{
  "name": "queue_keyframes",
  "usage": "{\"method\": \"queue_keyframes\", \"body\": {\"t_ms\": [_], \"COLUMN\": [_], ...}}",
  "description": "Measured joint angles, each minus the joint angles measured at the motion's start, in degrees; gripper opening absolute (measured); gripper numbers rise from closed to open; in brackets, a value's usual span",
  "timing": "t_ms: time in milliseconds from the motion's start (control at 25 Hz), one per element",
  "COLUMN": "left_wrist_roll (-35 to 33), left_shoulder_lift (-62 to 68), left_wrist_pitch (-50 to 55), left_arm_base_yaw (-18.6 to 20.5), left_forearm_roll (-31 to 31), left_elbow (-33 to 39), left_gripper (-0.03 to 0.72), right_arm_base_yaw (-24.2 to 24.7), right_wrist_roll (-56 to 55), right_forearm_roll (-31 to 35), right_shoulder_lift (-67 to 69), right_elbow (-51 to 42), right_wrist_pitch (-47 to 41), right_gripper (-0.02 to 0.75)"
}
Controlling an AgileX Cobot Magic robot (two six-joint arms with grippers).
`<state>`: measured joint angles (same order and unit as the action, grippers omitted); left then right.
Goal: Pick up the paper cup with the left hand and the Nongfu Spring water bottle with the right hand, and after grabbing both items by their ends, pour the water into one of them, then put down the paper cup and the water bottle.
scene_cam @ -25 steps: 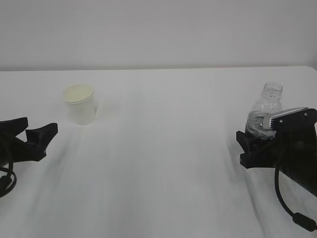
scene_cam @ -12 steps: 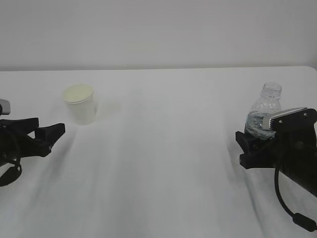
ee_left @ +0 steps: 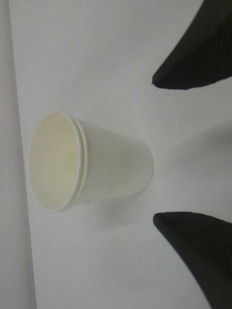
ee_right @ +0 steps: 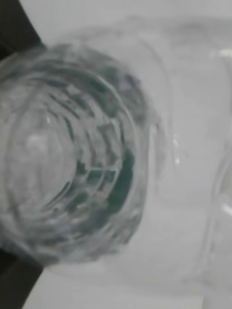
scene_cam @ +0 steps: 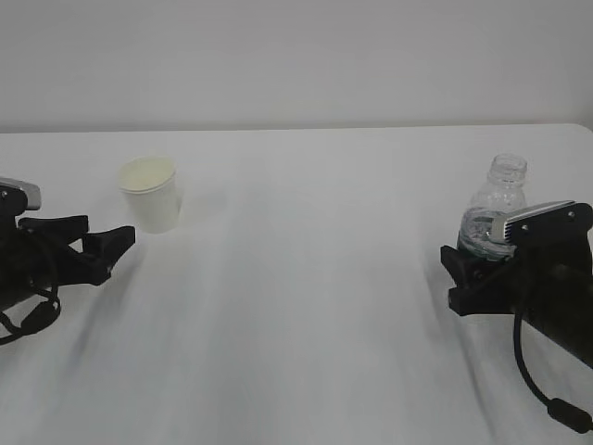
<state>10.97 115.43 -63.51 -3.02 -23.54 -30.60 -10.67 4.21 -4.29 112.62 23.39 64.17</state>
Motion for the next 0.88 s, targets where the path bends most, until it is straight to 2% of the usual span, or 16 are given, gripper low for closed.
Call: {"method": "queue_keyframes", "body": {"t_ms": [280,880], "left_wrist_roll": [-2.57,-3.37], "left_shoulder_lift": [2.62,3.54], "left_wrist_pitch": [-0.14,2.7], "left_arm_base_yaw": [0.0,0.0], "left_forearm_roll": [-1.64,-1.65], "left_elbow": [-2.48,-8.43], "left_gripper": [0.567,0.57], "right_arm_base_yaw": [0.0,0.0], "right_wrist_roll": [0.0,0.0], "right_forearm_roll": [0.0,0.0], "right_shoulder_lift": [0.0,0.0], "right_elbow": [0.0,0.0], "right_wrist_pitch": [0.0,-0.1], "right_gripper": [0.492,0.492]}}
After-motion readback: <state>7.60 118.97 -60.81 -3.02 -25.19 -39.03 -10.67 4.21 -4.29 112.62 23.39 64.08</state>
